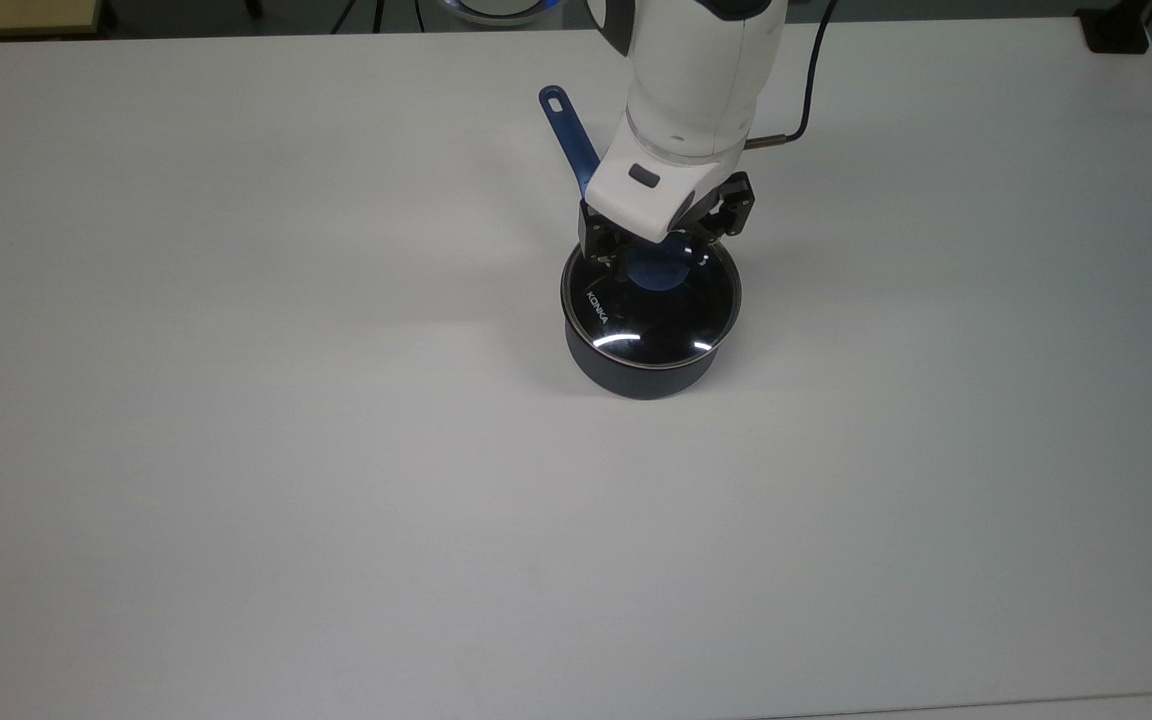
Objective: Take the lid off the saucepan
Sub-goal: 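Lower the gripper onto the blue lid knob and close on it, then lift the glass lid off the saucepan and move it beside the pan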
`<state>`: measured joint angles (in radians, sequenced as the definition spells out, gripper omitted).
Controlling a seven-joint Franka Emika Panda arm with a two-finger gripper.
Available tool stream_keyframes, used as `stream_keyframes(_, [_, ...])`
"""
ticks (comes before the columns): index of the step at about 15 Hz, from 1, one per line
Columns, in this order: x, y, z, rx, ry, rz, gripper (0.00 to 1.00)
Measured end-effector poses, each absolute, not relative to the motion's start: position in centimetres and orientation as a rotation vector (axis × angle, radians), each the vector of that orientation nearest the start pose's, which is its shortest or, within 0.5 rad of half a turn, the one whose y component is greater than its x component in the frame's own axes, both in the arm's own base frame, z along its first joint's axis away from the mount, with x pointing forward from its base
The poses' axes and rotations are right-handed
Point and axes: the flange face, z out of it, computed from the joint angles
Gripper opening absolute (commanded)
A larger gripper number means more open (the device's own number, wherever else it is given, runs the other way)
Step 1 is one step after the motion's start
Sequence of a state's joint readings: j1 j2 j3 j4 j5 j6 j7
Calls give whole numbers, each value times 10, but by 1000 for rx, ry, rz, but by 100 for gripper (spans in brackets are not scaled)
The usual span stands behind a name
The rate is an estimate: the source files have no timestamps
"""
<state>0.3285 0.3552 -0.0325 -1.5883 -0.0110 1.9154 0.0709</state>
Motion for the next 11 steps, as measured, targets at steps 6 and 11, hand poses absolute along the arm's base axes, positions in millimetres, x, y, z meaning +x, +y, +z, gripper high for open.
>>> stream_keyframes(6, [633, 194, 418, -3150, -360, 59, 49])
stream_keyframes(11, [633, 192, 420, -3148, -350, 53, 40])
